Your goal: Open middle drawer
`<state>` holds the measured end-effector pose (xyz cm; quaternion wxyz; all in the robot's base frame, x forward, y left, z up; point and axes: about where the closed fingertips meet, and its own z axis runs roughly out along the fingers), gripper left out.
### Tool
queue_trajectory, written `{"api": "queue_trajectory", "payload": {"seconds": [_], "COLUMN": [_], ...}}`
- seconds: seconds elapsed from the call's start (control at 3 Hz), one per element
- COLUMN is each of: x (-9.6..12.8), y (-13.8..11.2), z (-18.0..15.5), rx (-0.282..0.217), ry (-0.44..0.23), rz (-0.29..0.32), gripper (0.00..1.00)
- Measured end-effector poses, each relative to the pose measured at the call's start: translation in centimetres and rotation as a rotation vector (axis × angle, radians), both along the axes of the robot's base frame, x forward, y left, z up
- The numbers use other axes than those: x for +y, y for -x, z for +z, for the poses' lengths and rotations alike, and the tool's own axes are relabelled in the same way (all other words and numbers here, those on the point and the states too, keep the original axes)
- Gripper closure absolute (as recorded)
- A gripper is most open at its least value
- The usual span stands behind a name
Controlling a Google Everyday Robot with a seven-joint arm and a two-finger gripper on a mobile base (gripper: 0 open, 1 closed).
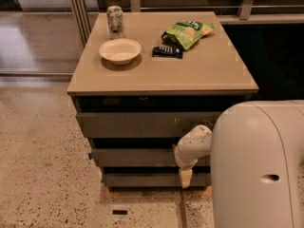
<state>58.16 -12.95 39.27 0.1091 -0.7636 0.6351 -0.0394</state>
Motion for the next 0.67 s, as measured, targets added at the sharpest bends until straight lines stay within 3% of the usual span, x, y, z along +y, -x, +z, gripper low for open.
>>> {"api": "queue_trajectory", "payload": {"seconds": [0.33, 0.67], "x": [0.0, 0.0], "y": [0.0, 0.0], "z": [0.0, 0.0], "rx": [0.0, 0.0], "ry": [0.0, 0.0], "rz": [0.0, 0.0], "gripper": [0.15, 0.38]}}
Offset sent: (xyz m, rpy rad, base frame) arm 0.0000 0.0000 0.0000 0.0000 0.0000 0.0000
